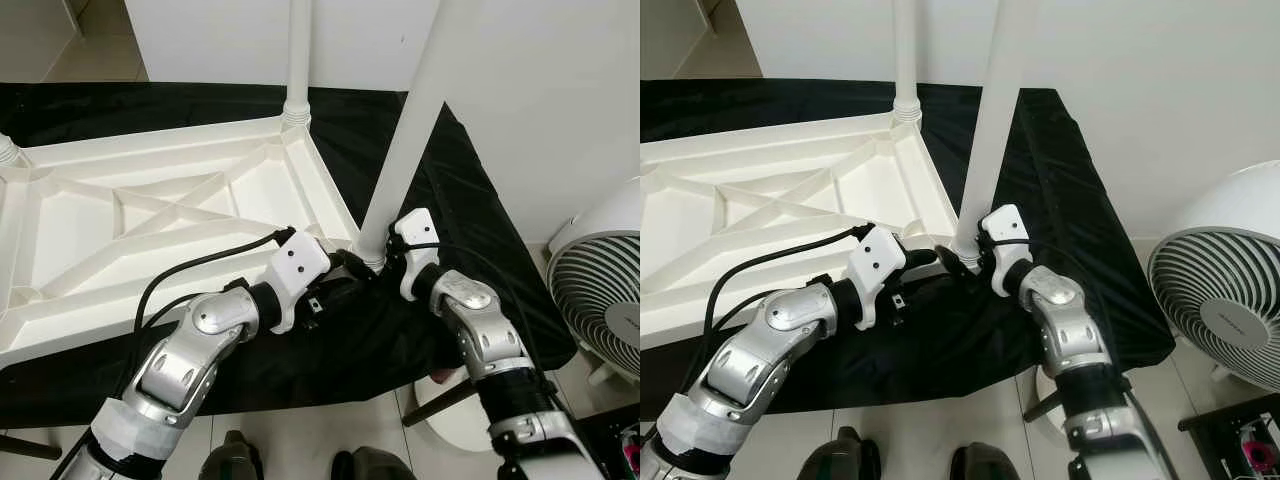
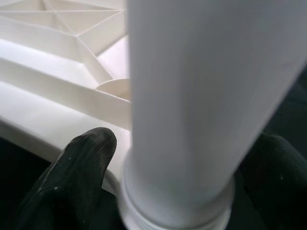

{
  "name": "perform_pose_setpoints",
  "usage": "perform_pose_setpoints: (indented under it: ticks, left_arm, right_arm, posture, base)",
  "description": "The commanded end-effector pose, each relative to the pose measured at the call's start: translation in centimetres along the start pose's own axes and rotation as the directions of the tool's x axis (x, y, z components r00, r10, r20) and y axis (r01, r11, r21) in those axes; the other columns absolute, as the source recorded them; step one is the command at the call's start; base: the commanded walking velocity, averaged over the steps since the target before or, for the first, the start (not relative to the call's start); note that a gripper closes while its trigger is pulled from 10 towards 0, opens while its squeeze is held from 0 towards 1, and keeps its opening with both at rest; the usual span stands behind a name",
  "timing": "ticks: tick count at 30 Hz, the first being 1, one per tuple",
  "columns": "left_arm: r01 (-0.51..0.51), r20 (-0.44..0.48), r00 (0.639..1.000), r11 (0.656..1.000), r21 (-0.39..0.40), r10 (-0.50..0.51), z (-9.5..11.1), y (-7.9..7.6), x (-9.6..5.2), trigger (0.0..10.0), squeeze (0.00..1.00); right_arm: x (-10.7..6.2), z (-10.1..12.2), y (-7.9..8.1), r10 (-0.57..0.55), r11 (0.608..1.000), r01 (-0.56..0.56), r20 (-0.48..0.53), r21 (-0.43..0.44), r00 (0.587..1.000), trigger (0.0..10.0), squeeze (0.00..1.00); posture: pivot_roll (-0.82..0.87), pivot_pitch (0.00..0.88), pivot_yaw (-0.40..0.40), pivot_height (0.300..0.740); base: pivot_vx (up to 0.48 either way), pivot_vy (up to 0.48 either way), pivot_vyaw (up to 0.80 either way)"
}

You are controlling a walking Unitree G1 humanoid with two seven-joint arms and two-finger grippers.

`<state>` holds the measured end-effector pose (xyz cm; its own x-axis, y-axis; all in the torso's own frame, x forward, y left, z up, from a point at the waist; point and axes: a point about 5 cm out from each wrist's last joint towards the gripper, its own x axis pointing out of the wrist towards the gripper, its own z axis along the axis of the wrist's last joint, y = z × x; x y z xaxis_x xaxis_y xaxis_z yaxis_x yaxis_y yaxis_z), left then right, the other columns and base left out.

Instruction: Building children table

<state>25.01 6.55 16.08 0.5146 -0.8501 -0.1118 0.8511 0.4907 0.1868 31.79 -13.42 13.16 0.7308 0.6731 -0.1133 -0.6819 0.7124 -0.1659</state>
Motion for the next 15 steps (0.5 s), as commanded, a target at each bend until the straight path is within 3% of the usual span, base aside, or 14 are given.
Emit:
perform_pose_setpoints:
  ticks: [1,15]
  left_arm:
    - [0.049,-0.013,0.999,0.999,-0.002,-0.049,-0.3,-0.3,0.1,10.0,0.0]
    - [0.058,-0.017,0.998,0.998,-0.001,-0.058,-0.3,-0.5,0.0,10.0,0.0]
  right_arm:
    - [0.1,-0.1,0.1,0.023,1.0,-0.023,0.005,-0.002,1.0,10.0,0.0]
    - [1.8,0.3,-1.1,0.141,0.99,-0.141,0.037,-0.026,0.989,9.8,0.0]
  posture:
    - [0.0,0.028,-0.035,0.74]
    - [0.01,0.018,-0.03,0.74]
  base:
    - [0.0,0.0,0.0]
    - [0.0,0.0,0.0]
